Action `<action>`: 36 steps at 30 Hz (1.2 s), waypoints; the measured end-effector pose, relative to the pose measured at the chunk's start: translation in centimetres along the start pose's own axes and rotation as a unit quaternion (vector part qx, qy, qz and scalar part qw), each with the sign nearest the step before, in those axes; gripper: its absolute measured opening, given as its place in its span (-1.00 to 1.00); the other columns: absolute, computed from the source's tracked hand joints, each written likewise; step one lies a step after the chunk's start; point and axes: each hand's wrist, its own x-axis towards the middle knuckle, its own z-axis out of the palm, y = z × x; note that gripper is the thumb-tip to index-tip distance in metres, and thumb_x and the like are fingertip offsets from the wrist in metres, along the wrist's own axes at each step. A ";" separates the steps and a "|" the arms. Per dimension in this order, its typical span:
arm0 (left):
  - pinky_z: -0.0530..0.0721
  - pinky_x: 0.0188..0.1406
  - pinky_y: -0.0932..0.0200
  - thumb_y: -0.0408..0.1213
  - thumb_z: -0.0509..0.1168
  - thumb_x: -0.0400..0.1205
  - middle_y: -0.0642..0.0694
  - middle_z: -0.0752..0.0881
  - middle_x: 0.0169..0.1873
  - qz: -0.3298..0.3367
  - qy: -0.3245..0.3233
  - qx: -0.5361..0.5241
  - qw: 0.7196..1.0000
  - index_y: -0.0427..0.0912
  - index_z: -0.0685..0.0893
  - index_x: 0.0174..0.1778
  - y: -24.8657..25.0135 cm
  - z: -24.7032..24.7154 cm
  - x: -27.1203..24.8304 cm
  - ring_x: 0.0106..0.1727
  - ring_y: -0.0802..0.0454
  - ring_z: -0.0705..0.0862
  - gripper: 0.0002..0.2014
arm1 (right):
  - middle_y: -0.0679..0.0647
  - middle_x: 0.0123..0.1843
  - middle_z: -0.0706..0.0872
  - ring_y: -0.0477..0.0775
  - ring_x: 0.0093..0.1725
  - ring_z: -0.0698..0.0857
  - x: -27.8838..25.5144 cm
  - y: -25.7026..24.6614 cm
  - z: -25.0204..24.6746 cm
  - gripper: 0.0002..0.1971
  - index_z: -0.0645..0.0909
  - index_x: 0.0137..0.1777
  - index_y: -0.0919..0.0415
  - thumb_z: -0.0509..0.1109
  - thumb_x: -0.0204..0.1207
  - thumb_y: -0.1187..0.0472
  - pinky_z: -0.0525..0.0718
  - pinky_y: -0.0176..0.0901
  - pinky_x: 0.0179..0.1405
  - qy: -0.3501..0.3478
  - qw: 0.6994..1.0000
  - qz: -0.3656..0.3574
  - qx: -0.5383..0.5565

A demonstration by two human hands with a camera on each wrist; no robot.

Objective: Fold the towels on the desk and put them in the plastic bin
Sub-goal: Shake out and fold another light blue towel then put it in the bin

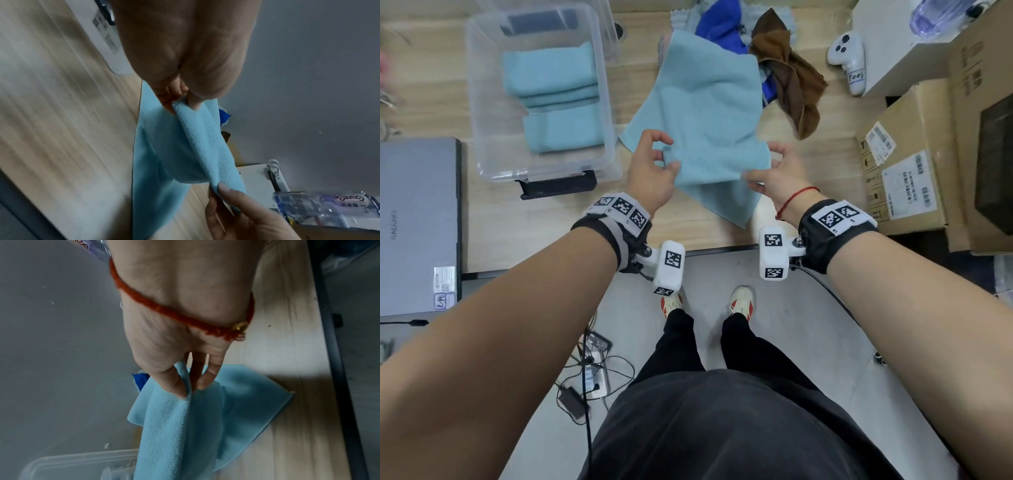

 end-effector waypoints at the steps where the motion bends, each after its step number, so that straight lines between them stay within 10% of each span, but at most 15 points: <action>1: 0.51 -0.37 0.30 -0.51 0.27 0.53 0.07 0.57 -0.16 0.018 0.011 -0.002 1.000 -0.01 0.53 -0.01 0.2 -0.1 0.1 -0.23 0.10 0.52 -0.72 | 0.19 0.06 0.75 0.11 0.02 0.74 0.1 -0.2 0.1 -0.40 0.34 0.25 0.09 0.46 0.35 0.60 0.72 -0.12 -0.13 -0.003 1.000 -0.018 0.004; 7: 0.35 -0.50 0.36 -0.53 0.30 0.54 0.08 0.52 -0.27 0.036 0.011 -0.034 0.999 -0.01 0.60 -0.26 0.2 -0.9 0.1 -0.51 0.17 0.42 -0.73 | 0.14 -0.12 0.76 0.00 -0.19 0.75 0.5 -0.5 0.3 -0.39 0.35 0.19 0.11 0.50 0.28 0.59 0.70 -0.19 -0.22 0.009 0.998 -0.055 -0.004; 13: 0.44 -0.39 0.26 -0.43 0.38 0.54 0.09 0.42 -0.44 -0.084 -0.073 0.157 0.981 -0.01 0.71 -0.18 -5.8 -0.1 -2.1 -0.46 0.21 0.40 -0.83 | 0.30 0.10 0.68 0.14 -0.19 0.67 -0.6 6.3 -0.7 -0.27 0.18 0.21 0.13 0.57 0.19 0.43 0.78 0.11 -0.09 0.030 0.978 0.092 -0.184; 18: 0.50 -0.49 0.42 -0.39 0.32 0.61 -0.03 0.63 -0.28 -0.181 -0.145 0.175 0.957 -0.04 0.77 0.00 -8.2 -0.1 -2.6 -0.54 0.19 0.52 -0.81 | 0.25 0.20 0.59 0.22 0.04 0.69 -1.2 8.2 -1.4 -0.08 0.12 0.34 -0.04 0.66 0.14 0.34 0.73 0.11 0.09 -0.099 0.941 0.046 -0.321; 23: 0.57 0.34 0.10 -0.48 0.32 0.58 -0.18 0.75 0.10 -0.262 -0.117 0.035 0.957 -0.13 0.80 -0.14 -8.6 -0.2 -1.5 0.17 -0.06 0.67 -0.81 | 0.09 0.17 0.29 0.18 0.03 0.54 -1.0 8.1 -1.1 -0.26 0.45 0.39 -0.11 0.51 0.25 0.46 0.58 -0.19 0.10 -0.107 0.860 -0.086 -0.491; 26: 0.59 0.40 -0.03 -0.50 0.31 0.61 -0.23 0.72 0.22 -0.286 -0.095 -0.035 0.953 -0.27 0.77 -0.07 -8.1 -0.5 -0.8 0.31 -0.10 0.65 -0.86 | 0.08 0.14 0.32 0.22 0.16 0.50 -0.3 7.9 -0.9 -0.56 0.71 0.15 0.03 0.50 0.30 0.42 0.48 -0.20 0.28 -0.075 0.843 -0.165 -0.507; 31: 0.71 -0.05 0.27 -0.01 0.37 0.62 -0.14 0.72 0.12 -0.265 -0.091 -0.103 0.955 -0.44 0.64 0.25 -6.8 -1.1 0.0 0.09 0.07 0.71 -0.48 | 0.11 0.26 0.63 0.18 0.25 0.56 1.1 4.9 -0.2 -0.78 0.74 0.10 0.08 0.52 0.44 0.18 0.40 -0.23 0.23 -0.096 0.859 -0.175 -0.471; 36: 0.52 -0.15 0.40 -0.03 0.59 0.40 0.16 0.70 -0.04 -0.142 -0.157 0.104 0.972 -0.03 0.74 0.15 -6.7 -2.5 0.4 -0.24 0.34 0.58 -0.58 | 0.01 -0.05 0.78 0.14 0.03 0.74 2.7 3.5 0.2 -0.83 0.64 -0.10 -0.13 0.50 0.35 -0.06 0.69 0.14 0.15 -0.090 0.933 -0.073 -0.341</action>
